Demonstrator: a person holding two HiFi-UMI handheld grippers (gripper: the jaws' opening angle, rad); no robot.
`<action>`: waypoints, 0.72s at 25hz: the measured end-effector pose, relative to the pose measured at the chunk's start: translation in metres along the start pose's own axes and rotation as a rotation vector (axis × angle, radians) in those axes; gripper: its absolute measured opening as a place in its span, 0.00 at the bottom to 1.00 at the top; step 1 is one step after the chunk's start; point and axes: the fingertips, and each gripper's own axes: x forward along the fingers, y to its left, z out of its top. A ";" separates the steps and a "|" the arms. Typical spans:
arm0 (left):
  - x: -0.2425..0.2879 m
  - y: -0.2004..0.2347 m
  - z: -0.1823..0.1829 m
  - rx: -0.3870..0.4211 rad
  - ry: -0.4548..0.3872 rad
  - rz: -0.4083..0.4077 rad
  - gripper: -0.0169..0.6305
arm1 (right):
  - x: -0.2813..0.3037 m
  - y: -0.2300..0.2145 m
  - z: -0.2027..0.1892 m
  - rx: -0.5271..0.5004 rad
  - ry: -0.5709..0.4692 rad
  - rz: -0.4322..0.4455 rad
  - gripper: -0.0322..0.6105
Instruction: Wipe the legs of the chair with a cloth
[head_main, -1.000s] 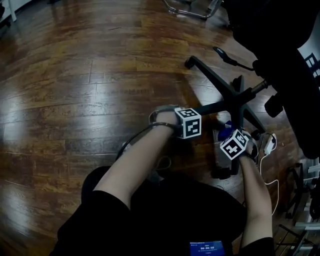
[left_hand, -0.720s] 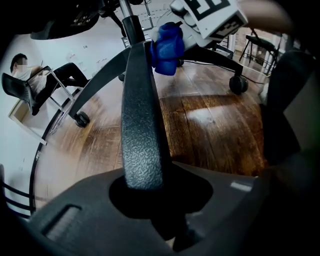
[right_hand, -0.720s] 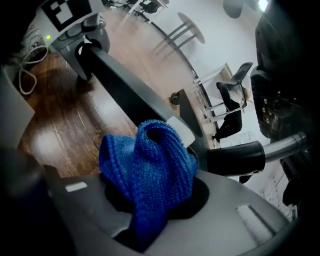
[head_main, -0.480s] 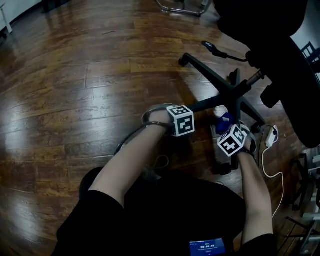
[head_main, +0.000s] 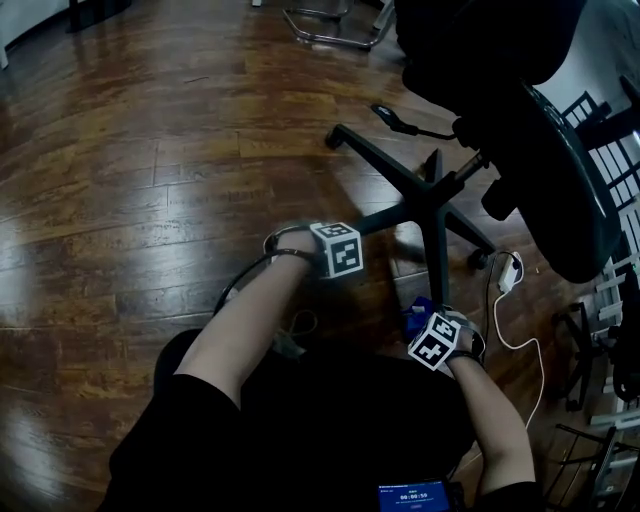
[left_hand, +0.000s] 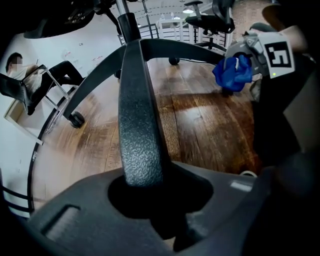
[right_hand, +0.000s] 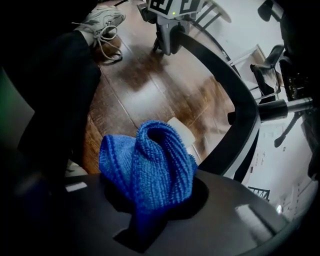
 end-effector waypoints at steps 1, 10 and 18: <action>0.000 -0.001 -0.001 0.001 0.005 0.000 0.15 | 0.000 -0.003 0.002 -0.001 -0.006 -0.008 0.18; 0.000 -0.001 0.002 0.001 0.029 -0.008 0.15 | 0.009 -0.147 0.075 0.074 -0.095 -0.175 0.18; -0.001 -0.001 0.002 -0.004 0.010 -0.006 0.15 | 0.004 -0.198 0.106 0.066 -0.134 -0.283 0.18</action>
